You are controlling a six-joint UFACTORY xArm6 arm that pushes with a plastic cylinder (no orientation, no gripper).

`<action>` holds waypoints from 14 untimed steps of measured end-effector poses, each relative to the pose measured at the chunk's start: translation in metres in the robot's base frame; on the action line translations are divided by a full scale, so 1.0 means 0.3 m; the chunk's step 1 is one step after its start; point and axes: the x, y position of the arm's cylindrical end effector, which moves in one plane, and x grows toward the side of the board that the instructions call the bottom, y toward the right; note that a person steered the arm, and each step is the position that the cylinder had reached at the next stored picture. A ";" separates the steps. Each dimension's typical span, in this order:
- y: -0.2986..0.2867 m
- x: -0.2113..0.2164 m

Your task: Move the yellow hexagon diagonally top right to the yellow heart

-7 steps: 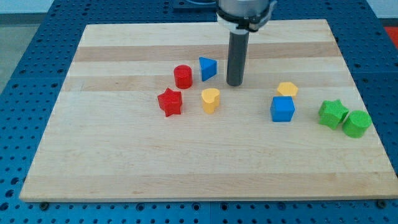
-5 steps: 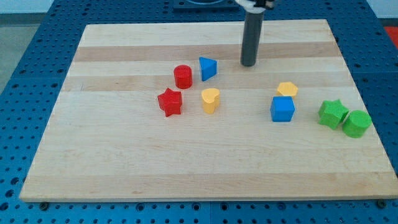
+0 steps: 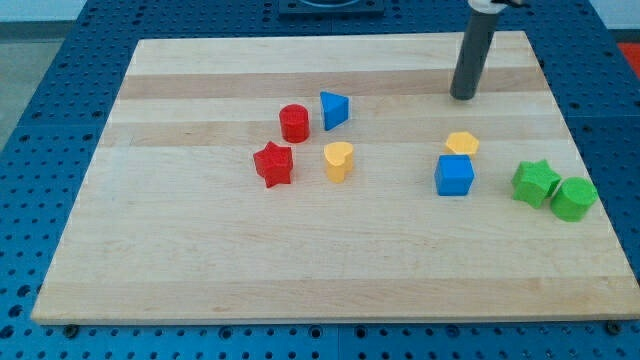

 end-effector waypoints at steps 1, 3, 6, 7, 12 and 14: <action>0.041 0.064; 0.076 0.206; 0.076 0.362; 0.075 0.383; -0.073 0.342; -0.088 0.308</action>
